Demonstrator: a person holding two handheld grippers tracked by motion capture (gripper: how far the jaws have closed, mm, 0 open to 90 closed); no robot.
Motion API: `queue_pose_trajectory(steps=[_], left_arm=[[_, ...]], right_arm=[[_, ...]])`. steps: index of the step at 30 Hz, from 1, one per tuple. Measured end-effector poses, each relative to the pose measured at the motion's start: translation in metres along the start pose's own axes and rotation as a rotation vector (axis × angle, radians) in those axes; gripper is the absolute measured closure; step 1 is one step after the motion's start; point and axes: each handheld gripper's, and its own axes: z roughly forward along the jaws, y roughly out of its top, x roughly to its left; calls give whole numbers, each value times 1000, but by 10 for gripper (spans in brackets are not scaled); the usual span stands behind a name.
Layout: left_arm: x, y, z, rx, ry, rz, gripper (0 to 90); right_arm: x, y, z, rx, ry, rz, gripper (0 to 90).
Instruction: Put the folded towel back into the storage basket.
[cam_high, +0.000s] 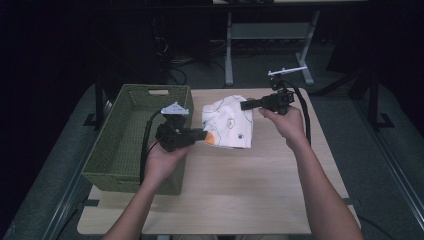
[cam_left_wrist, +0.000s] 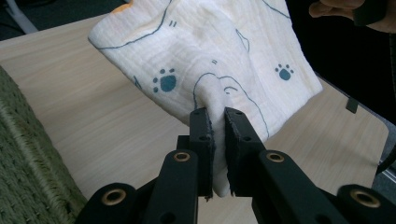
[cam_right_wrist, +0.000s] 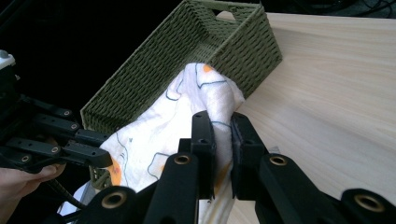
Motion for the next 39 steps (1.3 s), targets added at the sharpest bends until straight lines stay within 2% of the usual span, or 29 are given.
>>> queue_pose_trajectory(steps=[18,29,39], left_arm=[[11,4,-18,-1,12,7,826],[19,1,-28,-13,8,-5,826],[31,-2,-44,-21,23,-15,826]], right_arm=[[17,15,12,-6,24,-15,816],[26,21,21,-4,35,-19,816],[35,28,35,0,49,-27,815]])
